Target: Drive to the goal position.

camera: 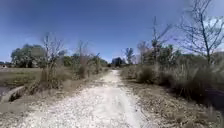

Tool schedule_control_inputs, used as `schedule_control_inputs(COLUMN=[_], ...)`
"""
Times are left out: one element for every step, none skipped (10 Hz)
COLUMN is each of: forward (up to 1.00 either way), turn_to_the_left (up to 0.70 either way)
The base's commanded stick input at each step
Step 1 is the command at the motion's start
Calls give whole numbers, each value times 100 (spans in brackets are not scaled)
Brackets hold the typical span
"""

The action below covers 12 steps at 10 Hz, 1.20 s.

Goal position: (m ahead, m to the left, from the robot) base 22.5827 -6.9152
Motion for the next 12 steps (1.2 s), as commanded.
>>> schedule_control_inputs(forward=[70,70,70,70,70,70,70,70,70,70,70,70], turn_to_the_left=[0,0,0,0,0,0,-9,-31,-2,0,0,0])
